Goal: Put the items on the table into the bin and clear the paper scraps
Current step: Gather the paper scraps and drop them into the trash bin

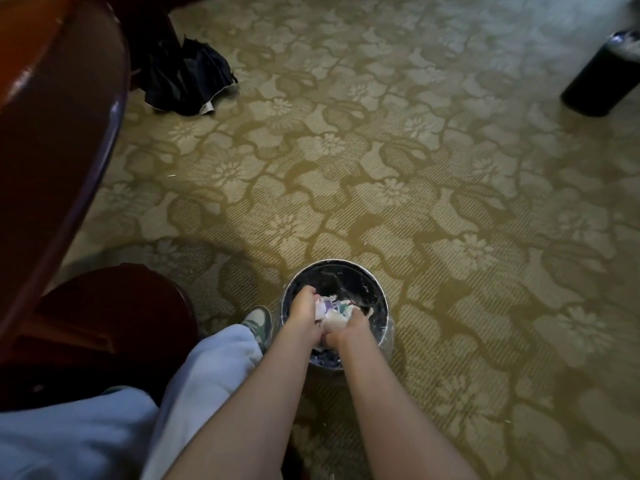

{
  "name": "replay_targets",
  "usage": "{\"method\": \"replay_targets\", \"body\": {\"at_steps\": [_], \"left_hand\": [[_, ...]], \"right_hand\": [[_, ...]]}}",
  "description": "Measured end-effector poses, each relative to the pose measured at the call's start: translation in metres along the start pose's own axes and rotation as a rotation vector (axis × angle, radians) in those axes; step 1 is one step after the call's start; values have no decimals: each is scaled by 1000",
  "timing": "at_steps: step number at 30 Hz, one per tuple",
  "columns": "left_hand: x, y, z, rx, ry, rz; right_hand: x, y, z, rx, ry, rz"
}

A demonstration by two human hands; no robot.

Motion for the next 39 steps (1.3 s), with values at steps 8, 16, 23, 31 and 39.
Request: {"method": "replay_targets", "body": {"at_steps": [8, 16, 23, 31, 39], "left_hand": [[-4, 1, 2, 22, -31, 107], [-3, -21, -1, 14, 31, 117], [-9, -59, -27, -127, 102, 136], [-28, -141, -74, -434, 257, 246], [-39, -227, -116, -638, 279, 347]], "right_hand": [[5, 1, 5, 82, 127, -11], [26, -10, 15, 243, -26, -58], [17, -49, 25, 332, -78, 17], [-9, -117, 47, 547, -183, 140], [-38, -188, 49, 634, -175, 331]]}}
Point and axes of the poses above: each hand's wrist, its own y-axis towards the middle knuckle, its own x-axis out of the back of the hand, z = x × y, the point moved 6 cm from there along y, towards the middle knuckle, and after that the axes turned 10 degrees about -y, right-handed, at the moved point
